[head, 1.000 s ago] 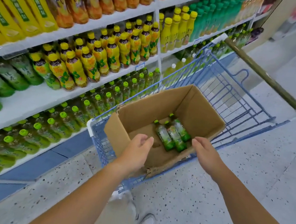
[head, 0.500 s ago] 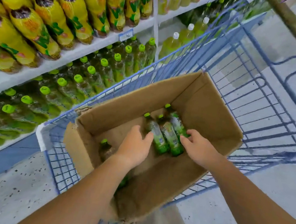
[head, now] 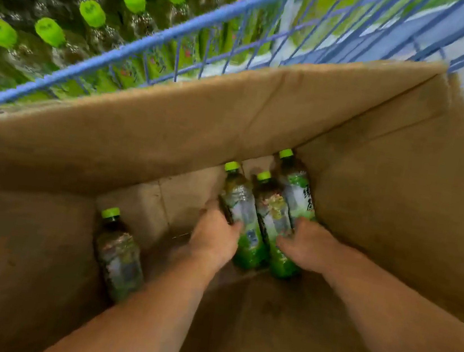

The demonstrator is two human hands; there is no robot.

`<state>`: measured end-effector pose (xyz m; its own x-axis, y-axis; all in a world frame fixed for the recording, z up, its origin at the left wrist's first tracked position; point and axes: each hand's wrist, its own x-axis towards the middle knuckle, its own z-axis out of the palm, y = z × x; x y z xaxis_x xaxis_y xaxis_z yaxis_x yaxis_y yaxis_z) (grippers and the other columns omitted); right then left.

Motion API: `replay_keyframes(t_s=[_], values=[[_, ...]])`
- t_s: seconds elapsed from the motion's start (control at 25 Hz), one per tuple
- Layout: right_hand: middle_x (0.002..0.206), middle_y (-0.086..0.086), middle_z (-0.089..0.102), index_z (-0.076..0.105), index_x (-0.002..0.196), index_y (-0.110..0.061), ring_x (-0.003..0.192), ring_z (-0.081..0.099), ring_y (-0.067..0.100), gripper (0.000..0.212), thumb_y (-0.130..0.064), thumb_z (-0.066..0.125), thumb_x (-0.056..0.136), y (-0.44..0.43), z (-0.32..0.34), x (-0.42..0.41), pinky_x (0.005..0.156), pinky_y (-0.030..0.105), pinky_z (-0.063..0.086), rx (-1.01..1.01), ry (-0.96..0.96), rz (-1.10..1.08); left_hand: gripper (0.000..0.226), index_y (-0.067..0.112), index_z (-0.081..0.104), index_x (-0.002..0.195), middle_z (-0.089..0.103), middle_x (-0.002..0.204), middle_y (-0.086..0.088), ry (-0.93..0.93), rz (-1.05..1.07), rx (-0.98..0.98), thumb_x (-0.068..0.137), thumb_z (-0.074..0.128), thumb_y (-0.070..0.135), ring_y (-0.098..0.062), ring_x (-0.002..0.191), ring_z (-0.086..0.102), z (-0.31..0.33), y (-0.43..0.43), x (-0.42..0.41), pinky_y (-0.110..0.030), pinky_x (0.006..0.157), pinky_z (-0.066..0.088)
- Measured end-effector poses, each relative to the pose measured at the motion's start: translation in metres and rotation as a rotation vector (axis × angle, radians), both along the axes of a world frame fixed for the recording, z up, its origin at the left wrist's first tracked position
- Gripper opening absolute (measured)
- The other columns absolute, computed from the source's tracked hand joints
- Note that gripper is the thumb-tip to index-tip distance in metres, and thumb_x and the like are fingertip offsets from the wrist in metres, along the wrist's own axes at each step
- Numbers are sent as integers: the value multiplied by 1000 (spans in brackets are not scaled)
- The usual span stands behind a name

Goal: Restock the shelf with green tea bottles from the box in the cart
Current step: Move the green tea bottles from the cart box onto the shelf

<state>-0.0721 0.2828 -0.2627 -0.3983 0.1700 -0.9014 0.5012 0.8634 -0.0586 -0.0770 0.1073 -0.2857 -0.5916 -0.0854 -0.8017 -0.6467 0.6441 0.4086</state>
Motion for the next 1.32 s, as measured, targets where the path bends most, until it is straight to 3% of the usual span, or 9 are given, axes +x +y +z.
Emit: replay_keyframes(t_s=[0.12, 0.28, 0.48, 0.68, 0.76, 0.88, 1.12, 1.2, 1.32], values=[[120, 13, 56, 49, 124, -7, 111, 56, 30, 48, -40, 64, 93, -7, -22, 2, 75, 28, 37, 52, 18, 89, 38, 11, 62, 123, 72, 115, -8, -49, 66, 48, 94, 68, 35, -30, 107, 66, -33, 8, 5, -33, 86, 51], [80, -2, 48, 49, 83, -16, 84, 52, 23, 38, -44, 76, 82, -4, -34, -8, 60, 25, 36, 68, 91, 24, 37, 11, 67, 118, 73, 118, -7, -79, 260, 153, 90, 76, 33, -25, 105, 68, -52, 13, 11, -36, 94, 54], [93, 2, 50, 54, 104, -14, 86, 50, 20, 56, -53, 80, 73, -10, -47, -16, 66, 26, 39, 95, 45, 98, 45, 13, 60, 125, 70, 121, -3, -99, 202, 179, 89, 77, 33, -23, 110, 66, -55, 13, 4, -39, 99, 52], [125, 11, 62, 50, 133, -10, 114, 60, 31, 80, -34, 88, 67, -16, -69, 0, 89, 34, 51, -56, 42, -229, 49, 23, 37, 108, 57, 96, 9, -64, 204, 36, 85, 79, 35, -25, 102, 63, -50, 0, 6, -36, 86, 51], [119, 8, 66, 60, 121, -16, 105, 65, 27, 65, -31, 88, 65, -13, -74, 0, 85, 33, 55, -100, 62, -281, 58, 21, 39, 109, 58, 98, 5, -38, 172, -44, 77, 85, 36, -27, 99, 63, -46, -7, 7, -38, 86, 53], [95, 0, 73, 68, 96, -21, 78, 68, 15, 38, -24, 88, 63, -4, -62, -2, 56, 22, 52, -225, 15, -389, 45, 15, 61, 112, 71, 105, -3, -140, 154, 60, 76, 87, 26, -25, 96, 69, -37, -18, 11, -44, 90, 57], [96, 4, 77, 72, 104, -15, 87, 73, 26, 41, -8, 82, 65, 7, -13, 0, 83, 40, 59, -361, 1, -545, 30, 20, 65, 96, 75, 94, -2, -111, 314, 183, 75, 88, 21, -20, 84, 72, 8, -19, 31, -36, 77, 60], [97, 4, 78, 71, 108, -15, 90, 74, 27, 43, -5, 79, 68, 9, 15, 1, 85, 43, 59, -429, 45, -628, 39, 20, 59, 96, 71, 91, -1, -24, 289, 119, 72, 88, 29, -16, 80, 68, 35, -17, 32, -30, 67, 55], [105, 7, 76, 67, 118, -12, 94, 74, 26, 43, 0, 72, 77, 5, 67, 10, 77, 38, 59, -571, 69, -752, 53, 19, 49, 102, 65, 96, -3, 49, 324, 101, 69, 87, 34, -20, 85, 65, 83, -21, 35, -36, 74, 56]])
